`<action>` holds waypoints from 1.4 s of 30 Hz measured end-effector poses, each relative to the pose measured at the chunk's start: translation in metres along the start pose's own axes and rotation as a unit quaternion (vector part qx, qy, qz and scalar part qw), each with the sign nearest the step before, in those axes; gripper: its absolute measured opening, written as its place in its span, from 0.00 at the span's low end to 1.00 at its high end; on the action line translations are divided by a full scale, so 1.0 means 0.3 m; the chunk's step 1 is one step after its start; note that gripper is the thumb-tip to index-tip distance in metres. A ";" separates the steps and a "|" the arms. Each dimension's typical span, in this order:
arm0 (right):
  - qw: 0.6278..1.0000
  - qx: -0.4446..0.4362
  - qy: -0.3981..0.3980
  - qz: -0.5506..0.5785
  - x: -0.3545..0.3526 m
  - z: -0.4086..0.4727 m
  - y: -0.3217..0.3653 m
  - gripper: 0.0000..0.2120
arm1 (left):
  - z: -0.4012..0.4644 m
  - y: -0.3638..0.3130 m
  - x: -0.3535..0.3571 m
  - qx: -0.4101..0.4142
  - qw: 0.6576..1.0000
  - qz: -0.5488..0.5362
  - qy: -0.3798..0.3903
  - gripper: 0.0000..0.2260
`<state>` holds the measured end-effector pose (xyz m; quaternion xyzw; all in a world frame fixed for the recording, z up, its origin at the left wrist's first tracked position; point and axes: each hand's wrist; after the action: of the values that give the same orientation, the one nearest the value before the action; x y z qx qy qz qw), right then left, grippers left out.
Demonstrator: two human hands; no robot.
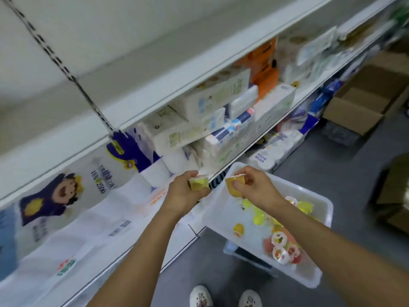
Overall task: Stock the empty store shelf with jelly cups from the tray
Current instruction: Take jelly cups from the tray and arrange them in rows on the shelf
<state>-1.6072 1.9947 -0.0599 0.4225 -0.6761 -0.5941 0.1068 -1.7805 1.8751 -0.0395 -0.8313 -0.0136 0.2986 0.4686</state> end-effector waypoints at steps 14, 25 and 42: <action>0.968 -0.223 0.072 0.085 0.282 -0.072 0.770 0.03 | -0.476 -0.170 -0.627 0.055 0.980 -0.006 -0.190 0.28; 0.929 -0.321 0.143 -0.118 0.789 -0.072 1.063 0.14 | -0.796 0.024 -1.065 0.053 0.940 -0.015 -0.337 0.20; 0.897 -0.332 0.107 -0.273 1.068 -0.007 1.218 0.24 | -0.921 0.189 -1.339 0.077 0.927 0.011 -0.367 0.13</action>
<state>-1.9669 1.7464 0.1526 0.5915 -0.2824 -0.7411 0.1456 -1.9842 1.5089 0.2159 -0.6250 -0.1531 0.5882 0.4898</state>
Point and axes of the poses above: each hand's wrist, its own z-axis towards the middle knuckle, its own x-axis out of the palm, y = z × x, and after that the axes turned 5 degrees about y, right-handed
